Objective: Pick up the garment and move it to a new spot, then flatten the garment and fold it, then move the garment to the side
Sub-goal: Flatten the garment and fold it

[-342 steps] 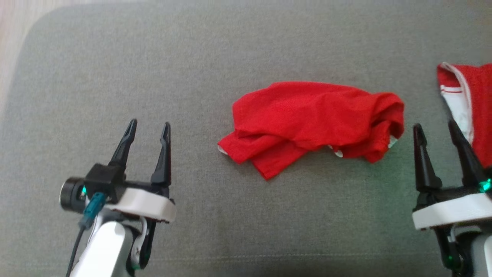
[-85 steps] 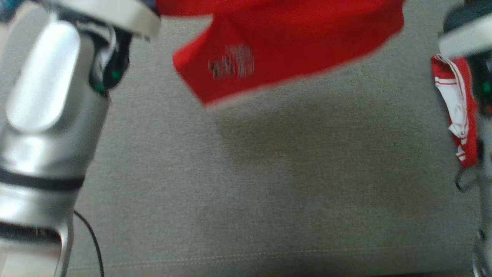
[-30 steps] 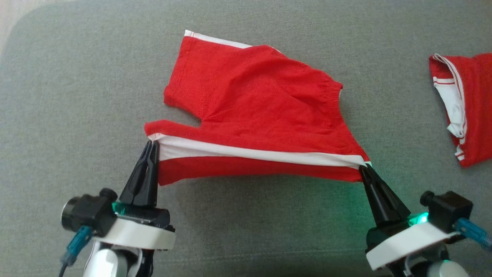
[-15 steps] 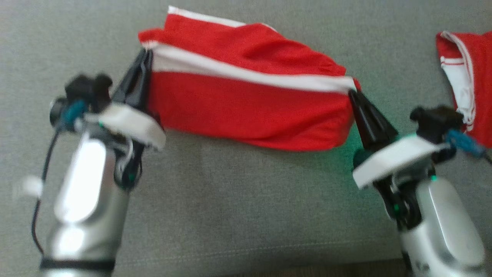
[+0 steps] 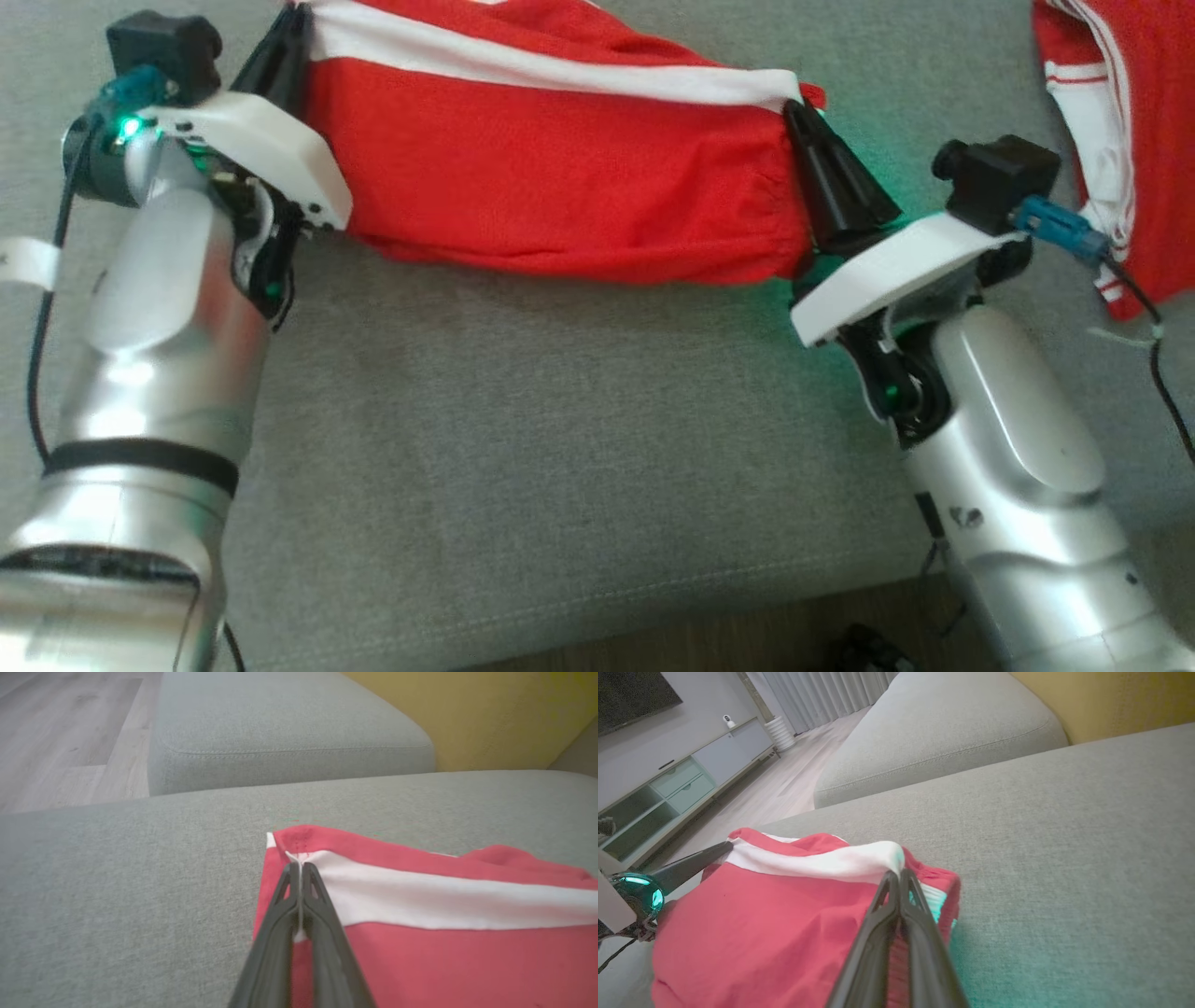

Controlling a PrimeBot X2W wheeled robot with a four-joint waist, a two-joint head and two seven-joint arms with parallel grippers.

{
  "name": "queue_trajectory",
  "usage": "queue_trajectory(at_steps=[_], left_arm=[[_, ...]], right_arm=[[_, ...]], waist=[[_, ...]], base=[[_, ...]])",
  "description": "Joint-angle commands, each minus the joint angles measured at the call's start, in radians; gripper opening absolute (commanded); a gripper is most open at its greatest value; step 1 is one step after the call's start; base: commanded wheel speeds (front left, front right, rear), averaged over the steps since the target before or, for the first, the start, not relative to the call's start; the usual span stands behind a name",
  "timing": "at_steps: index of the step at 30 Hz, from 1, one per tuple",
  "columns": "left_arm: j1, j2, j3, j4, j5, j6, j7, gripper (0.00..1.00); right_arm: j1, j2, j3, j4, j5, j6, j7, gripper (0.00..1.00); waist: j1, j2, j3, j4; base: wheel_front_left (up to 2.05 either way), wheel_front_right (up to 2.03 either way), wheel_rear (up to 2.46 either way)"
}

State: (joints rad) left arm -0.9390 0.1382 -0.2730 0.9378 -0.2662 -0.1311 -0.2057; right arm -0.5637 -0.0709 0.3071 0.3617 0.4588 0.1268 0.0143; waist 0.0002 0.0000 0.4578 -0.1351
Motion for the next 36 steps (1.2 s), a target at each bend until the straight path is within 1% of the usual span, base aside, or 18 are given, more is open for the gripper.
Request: queue_trajectory(at_steps=[1,2,3,4,5,8,11,13,17,21,22,27,32,36], left_arm=[[-0.048,0.04,0.011,0.016,-0.013,0.001,-0.012,0.0],[-0.058,0.038,0.001,0.043,-0.022,0.001,-0.013,0.0],[-0.068,0.037,-0.006,0.068,-0.032,0.001,-0.013,0.28],[-0.077,0.037,-0.012,0.089,-0.041,0.001,-0.015,0.98],[-0.084,0.037,-0.018,0.108,-0.049,0.001,-0.016,1.0],[-0.092,0.046,-0.032,0.133,-0.047,0.001,-0.038,1.0],[-0.072,0.053,-0.034,0.097,-0.023,0.045,-0.054,1.0],[-0.032,0.053,-0.014,0.001,-0.014,0.077,-0.055,1.0],[0.115,0.053,0.034,-0.227,0.013,0.129,-0.056,1.0],[0.275,0.041,0.084,-0.429,0.032,0.169,-0.056,1.0],[0.275,0.041,0.084,-0.429,0.032,0.169,-0.056,1.0],[0.46,0.023,0.125,-0.627,0.06,0.198,-0.056,1.0],[0.616,0.001,0.145,-0.73,0.079,0.218,-0.056,1.0],[0.703,-0.013,0.17,-0.791,0.085,0.237,-0.056,1.0]], right_arm=[[-0.022,0.02,0.033,-0.007,0.012,0.004,-0.025,0.25],[-0.028,0.02,0.045,0.008,0.022,0.004,-0.034,0.63],[-0.032,0.02,0.057,0.02,0.028,0.004,-0.045,1.0],[-0.035,0.02,0.065,0.028,0.027,0.004,-0.061,1.0],[-0.037,0.02,0.071,0.034,0.026,0.004,-0.079,1.0],[-0.022,0.02,0.082,0.028,0.002,0.004,-0.153,1.0],[0.014,0.005,0.067,0.009,-0.046,0.004,-0.212,1.0],[0.046,-0.006,0.042,-0.02,-0.087,0.004,-0.237,1.0],[0.127,-0.013,-0.034,-0.097,-0.163,0.004,-0.254,1.0],[0.215,-0.016,-0.104,-0.185,-0.228,0.004,-0.242,1.0],[0.215,-0.016,-0.104,-0.185,-0.228,0.004,-0.242,1.0],[0.321,-0.016,-0.17,-0.3,-0.271,0.004,-0.187,1.0],[0.408,-0.01,-0.202,-0.382,-0.291,0.004,-0.135,1.0],[0.463,-0.003,-0.224,-0.426,-0.298,0.004,-0.104,1.0]], waist=[[-0.0002,0.0,0.018,-0.018],[-0.0002,0.0,0.018,-0.022],[-0.0002,0.0,0.019,-0.024],[-0.0002,0.0,0.02,-0.026],[-0.0002,0.0,0.02,-0.026],[-0.0002,0.0,0.011,-0.023],[-0.0002,0.0,-0.008,-0.012],[-0.0002,0.0,-0.02,-0.003],[-0.0002,0.0,-0.051,0.017],[-0.0002,0.0,-0.084,0.041],[-0.0002,0.0,-0.084,0.041],[-0.0002,0.0,-0.127,0.069],[-0.0002,0.0,-0.171,0.083],[-0.0002,0.0,-0.194,0.096]], base=[[0.0,0.0,0.0],[0.0,0.0,0.0],[0.0,0.0,0.0],[0.0,0.0,0.0],[0.0,0.0,0.0],[0.0,0.0,0.0],[0.0,0.0,0.0],[0.0,0.0,0.0],[0.0,0.0,0.0],[0.0,0.0,0.0],[0.0,0.0,0.0],[0.0,0.0,0.0],[0.0,0.0,0.0],[0.0,0.0,0.0]])
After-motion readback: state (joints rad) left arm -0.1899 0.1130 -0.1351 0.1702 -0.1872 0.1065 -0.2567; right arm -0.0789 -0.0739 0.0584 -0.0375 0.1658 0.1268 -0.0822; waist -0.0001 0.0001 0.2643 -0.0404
